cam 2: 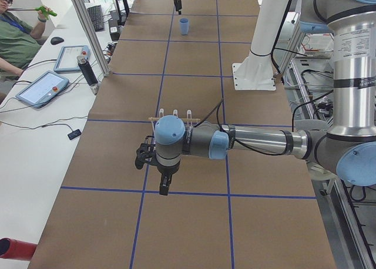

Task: Hang cup on cup holder
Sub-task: 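Move the right gripper down to the pale blue cup's rim, then grasp the cup rim with the right gripper and lift it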

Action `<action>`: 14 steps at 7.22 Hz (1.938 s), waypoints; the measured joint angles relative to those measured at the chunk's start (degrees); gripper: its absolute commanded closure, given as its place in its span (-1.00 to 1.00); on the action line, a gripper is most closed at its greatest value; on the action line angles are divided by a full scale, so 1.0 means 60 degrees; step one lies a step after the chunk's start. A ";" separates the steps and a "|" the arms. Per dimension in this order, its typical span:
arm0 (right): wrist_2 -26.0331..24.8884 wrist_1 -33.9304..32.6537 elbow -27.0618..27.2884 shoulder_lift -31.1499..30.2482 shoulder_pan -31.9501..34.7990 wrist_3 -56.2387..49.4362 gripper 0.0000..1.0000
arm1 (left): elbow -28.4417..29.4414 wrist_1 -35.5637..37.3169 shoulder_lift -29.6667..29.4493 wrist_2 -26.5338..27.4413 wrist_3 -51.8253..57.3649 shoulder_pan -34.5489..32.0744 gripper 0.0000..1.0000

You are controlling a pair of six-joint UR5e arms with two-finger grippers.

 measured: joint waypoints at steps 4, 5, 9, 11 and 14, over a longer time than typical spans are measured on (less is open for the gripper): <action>-0.0020 -0.0034 -0.0487 0.0071 -0.0372 0.0087 -0.92 | 0.0022 0.0004 -0.0003 -0.0155 -0.0001 0.0000 -0.97; -0.0027 -0.0050 -0.0502 0.0029 -0.0387 0.0087 -0.56 | 0.0032 0.0005 -0.0003 -0.0233 -0.0004 0.0000 -0.97; -0.0091 -0.0112 -0.0511 -0.0118 -0.0472 0.0102 -0.20 | 0.0001 0.0006 -0.0017 -0.0347 -0.0006 0.0000 -0.97; -0.0203 -0.0113 -0.0511 -0.0189 -0.0618 0.0102 0.11 | -0.0003 0.0005 -0.0018 -0.0580 -0.0009 0.0000 -0.97; -0.0268 -0.0078 -0.0446 -0.0242 -0.0682 0.0154 1.00 | -0.0050 0.0024 -0.0012 -0.0690 -0.0020 -0.0002 -0.97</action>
